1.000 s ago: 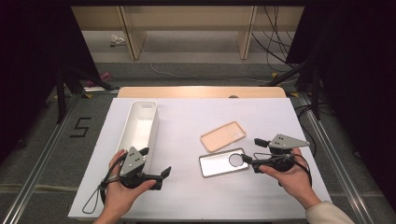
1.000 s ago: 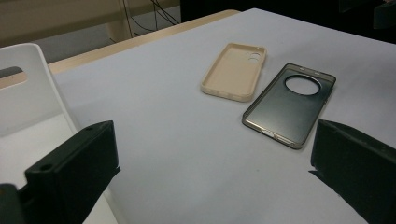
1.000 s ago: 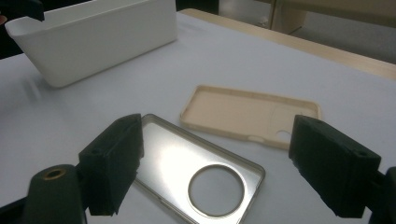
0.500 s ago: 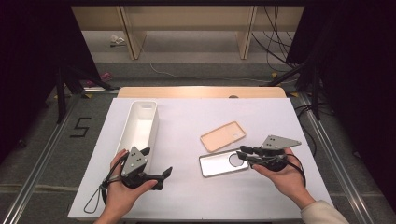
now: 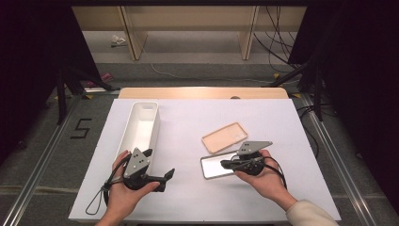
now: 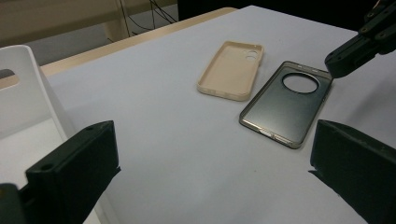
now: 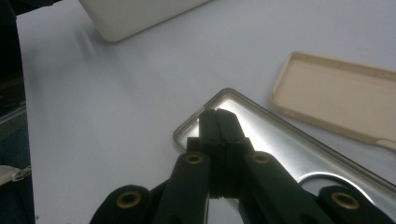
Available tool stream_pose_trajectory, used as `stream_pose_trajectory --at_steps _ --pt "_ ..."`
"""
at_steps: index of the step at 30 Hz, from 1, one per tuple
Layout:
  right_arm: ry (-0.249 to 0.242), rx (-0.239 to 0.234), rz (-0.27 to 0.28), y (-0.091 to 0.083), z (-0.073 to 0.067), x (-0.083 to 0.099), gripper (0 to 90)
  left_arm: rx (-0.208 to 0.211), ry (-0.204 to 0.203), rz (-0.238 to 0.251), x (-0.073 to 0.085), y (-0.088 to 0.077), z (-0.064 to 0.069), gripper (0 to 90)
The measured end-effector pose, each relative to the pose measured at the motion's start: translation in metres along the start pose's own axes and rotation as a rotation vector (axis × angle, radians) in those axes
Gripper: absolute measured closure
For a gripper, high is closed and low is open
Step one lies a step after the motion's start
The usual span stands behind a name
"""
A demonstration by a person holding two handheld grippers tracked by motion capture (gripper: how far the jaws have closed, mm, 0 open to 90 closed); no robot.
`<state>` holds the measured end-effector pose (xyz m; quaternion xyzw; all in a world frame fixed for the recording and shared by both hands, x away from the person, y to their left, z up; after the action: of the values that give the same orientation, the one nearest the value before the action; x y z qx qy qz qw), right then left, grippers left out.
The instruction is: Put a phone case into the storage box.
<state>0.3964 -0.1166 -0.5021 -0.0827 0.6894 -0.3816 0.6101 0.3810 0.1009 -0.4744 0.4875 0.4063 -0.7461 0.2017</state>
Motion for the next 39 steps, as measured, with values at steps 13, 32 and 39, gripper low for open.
stream_pose_trajectory --at_steps 13,32,39 --pt "0.020 -0.025 -0.106 0.039 -0.007 0.001 90.0 0.000 0.002 0.000 0.000 0.000 0.000 0.7" --pt "0.059 -0.029 -0.239 0.064 -0.012 0.014 90.0 0.001 0.004 0.000 0.000 -0.001 0.000 0.7" --pt "0.064 -0.032 -0.263 0.065 -0.012 0.018 90.0 0.002 0.004 -0.002 0.001 -0.001 0.000 0.9"
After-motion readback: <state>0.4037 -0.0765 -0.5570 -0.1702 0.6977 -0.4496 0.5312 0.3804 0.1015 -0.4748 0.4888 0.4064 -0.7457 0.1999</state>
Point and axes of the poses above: each handheld gripper's, and its own axes: y roughly forward along the jaws, x roughly out of its underside, z roughly to its right, the point moved 10 cm from there along y, roughly forward along the jaws, and after that the axes turned 12 degrees about -y, right-handed, at the moved point
